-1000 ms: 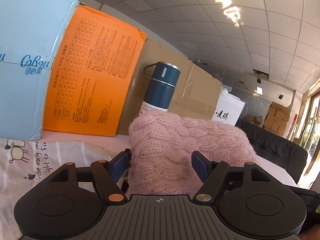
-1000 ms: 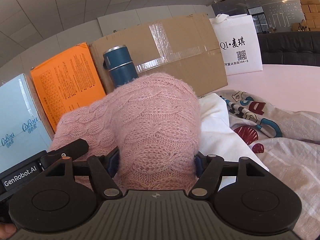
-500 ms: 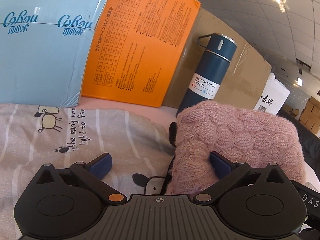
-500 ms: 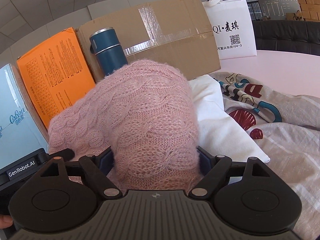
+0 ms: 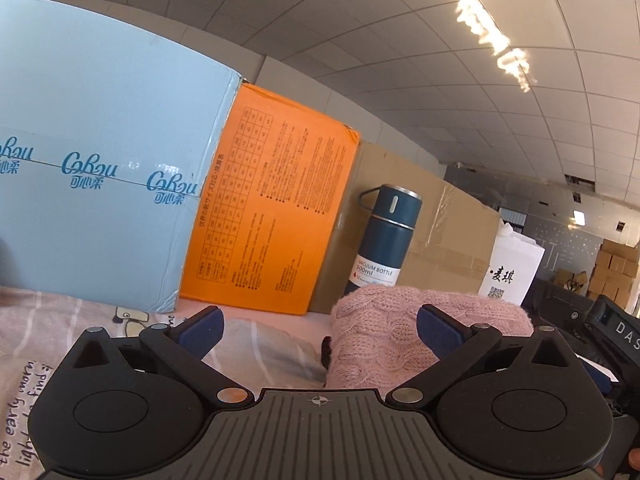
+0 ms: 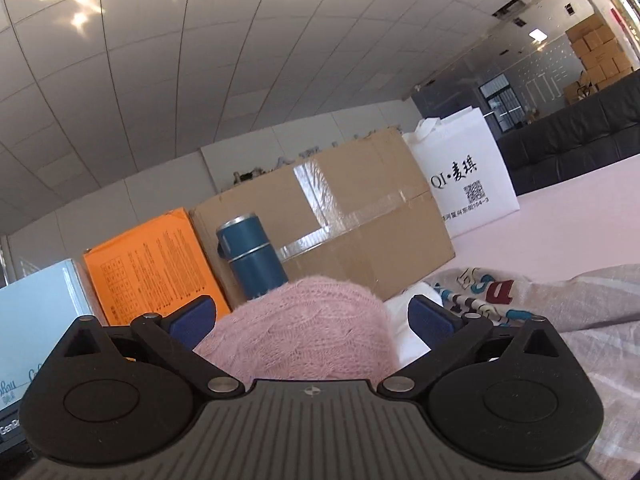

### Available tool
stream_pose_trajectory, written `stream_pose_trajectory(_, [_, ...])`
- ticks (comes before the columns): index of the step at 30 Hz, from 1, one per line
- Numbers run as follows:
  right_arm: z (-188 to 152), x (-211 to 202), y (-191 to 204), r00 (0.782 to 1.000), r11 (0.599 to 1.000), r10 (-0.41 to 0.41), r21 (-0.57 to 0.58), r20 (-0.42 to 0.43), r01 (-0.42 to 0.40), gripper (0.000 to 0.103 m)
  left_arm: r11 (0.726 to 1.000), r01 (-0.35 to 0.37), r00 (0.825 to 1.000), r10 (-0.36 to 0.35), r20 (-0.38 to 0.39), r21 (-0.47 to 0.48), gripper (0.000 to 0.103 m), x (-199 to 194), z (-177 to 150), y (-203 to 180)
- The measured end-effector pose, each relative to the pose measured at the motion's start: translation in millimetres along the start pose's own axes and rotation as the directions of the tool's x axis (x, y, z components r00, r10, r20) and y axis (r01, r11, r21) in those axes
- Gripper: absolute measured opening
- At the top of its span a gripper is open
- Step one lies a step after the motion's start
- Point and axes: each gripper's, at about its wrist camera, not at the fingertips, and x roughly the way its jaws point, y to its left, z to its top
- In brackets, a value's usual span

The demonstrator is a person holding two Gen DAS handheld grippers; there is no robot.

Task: Fold clothes
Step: 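Lift the folded sweater with both grippers and carry it onto the white shirt, then lower the sweater onto the white shirt and open both grippers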

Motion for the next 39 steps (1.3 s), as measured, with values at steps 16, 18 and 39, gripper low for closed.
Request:
stream_pose_trajectory(16, [55, -61, 38, 0.999, 0.996, -0.045, 0.071, -0.009, 0.046, 0.103, 0.995, 0.051, 0.997, -0.056, 0.057, 0.089, 0.103, -102, 82, 3])
stream_pose_trajectory(18, [71, -78, 58, 0.997, 0.996, -0.082, 0.032, -0.018, 0.082, 0.103, 0.994, 0.077, 0.996, -0.080, 0.032, 0.083, 0.103, -104, 85, 8])
stream_pose_trajectory(39, [53, -172, 173, 0.962, 0.980, -0.179, -0.127, -0.207, 0.155, 0.103, 0.975, 0.147, 0.985, -0.159, 0.059, 0.166, 0.103, -138, 110, 20])
